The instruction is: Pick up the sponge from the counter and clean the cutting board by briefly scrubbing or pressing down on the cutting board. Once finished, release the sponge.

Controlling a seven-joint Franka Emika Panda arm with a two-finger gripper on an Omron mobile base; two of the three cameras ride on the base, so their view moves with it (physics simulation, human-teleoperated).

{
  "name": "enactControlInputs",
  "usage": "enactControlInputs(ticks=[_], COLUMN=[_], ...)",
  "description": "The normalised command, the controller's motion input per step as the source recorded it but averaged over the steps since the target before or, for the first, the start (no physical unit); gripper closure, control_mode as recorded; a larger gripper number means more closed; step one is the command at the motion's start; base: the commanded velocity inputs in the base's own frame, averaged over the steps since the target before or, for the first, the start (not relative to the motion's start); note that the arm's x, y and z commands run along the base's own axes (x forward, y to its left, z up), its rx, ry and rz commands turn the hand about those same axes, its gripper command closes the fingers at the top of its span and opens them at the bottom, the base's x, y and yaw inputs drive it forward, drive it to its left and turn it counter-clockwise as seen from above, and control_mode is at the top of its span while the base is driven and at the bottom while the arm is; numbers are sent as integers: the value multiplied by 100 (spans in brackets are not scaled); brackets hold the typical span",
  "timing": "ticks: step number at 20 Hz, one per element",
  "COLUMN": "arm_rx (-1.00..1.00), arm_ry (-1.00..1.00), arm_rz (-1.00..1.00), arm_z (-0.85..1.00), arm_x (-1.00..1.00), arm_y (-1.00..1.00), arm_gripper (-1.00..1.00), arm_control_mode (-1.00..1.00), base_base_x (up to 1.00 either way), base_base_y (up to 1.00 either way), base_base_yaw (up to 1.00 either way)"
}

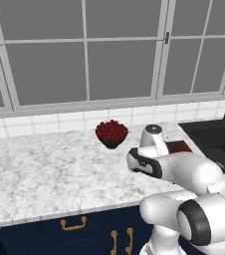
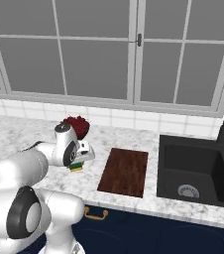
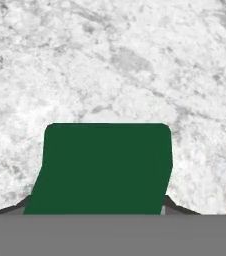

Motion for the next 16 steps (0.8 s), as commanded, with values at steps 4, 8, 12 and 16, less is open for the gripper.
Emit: enactControlInputs(ticks=[4,8,12,16], arm_rx=[0,0,0,0], arm_ry=[0,0,0,-1], arm_rz=[0,0,0,0], arm_z=[-18,0,0,0], arm_x=[24,1,0,0], arm_y=[0,0,0,0], arm_gripper=[-100,-100,-100,-100], arm_control_mode=[-100,-100,-100,-100], base_base_x=[0,0,0,0], base_base_y=[0,0,0,0], base_base_yaw=[0,0,0,0])
